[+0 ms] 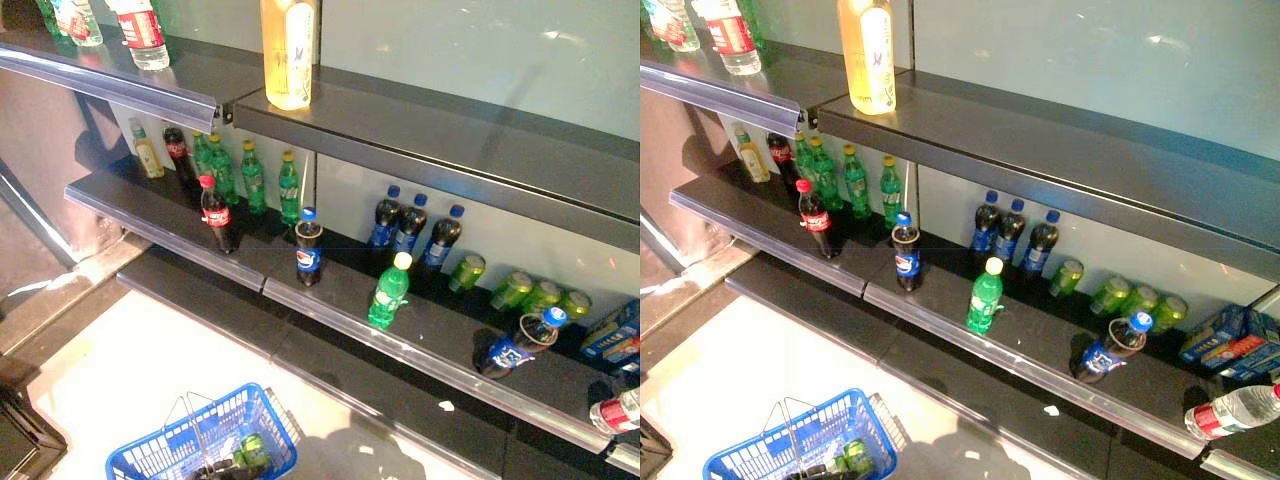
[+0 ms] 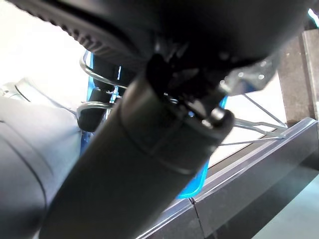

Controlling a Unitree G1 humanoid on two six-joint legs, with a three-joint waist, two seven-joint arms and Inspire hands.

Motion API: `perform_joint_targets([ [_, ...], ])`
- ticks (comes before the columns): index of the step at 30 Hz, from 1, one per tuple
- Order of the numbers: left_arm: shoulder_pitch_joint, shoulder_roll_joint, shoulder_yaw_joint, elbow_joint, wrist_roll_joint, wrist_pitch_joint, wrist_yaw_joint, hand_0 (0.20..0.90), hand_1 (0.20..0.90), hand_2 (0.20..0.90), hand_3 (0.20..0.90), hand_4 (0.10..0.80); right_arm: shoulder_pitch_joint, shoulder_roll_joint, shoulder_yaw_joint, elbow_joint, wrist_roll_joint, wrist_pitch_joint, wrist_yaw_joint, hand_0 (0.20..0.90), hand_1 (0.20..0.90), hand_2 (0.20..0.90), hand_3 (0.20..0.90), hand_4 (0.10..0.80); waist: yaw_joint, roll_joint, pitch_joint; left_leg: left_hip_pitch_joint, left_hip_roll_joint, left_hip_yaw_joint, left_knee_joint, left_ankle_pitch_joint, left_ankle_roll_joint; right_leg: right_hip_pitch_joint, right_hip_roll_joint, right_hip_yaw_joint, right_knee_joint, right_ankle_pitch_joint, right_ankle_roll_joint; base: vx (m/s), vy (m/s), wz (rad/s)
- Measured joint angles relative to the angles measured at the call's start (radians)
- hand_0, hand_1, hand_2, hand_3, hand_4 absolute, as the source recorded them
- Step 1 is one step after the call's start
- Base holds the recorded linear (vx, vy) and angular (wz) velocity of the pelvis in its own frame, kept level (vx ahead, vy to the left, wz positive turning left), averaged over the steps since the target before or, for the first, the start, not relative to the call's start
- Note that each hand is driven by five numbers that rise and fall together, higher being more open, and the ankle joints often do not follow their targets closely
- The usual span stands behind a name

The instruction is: Pick up the drink and place into the basket.

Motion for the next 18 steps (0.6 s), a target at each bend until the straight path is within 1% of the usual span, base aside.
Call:
perform_joint_targets([
  [10,0.000,-0.001,-0.001,0.000,0.000,-0.006,0.001,0.300,0.300,0.300,0.200,0.100,0.000,0.000,0.001,0.003,-0.008,0.014,0.000,0.900,0.900,0.900,0.900,0.800,0.001,-0.003,0.002,0.000,-0.001,-0.005,0.000,-0.003,-0.003,0.000,0.000,-0.006,-0.001,0.000,0.000,0.000,0.000,0.00],
  [18,0.000,-0.001,-0.001,0.000,0.000,-0.008,0.001,0.300,0.300,0.300,0.200,0.100,0.000,0.002,0.004,0.002,-0.016,0.020,-0.011,0.900,0.900,0.900,0.900,0.800,0.001,-0.006,0.004,-0.001,-0.001,-0.006,0.000,0.001,0.001,0.001,0.000,-0.006,-0.001,0.000,0.000,0.000,0.000,0.00],
])
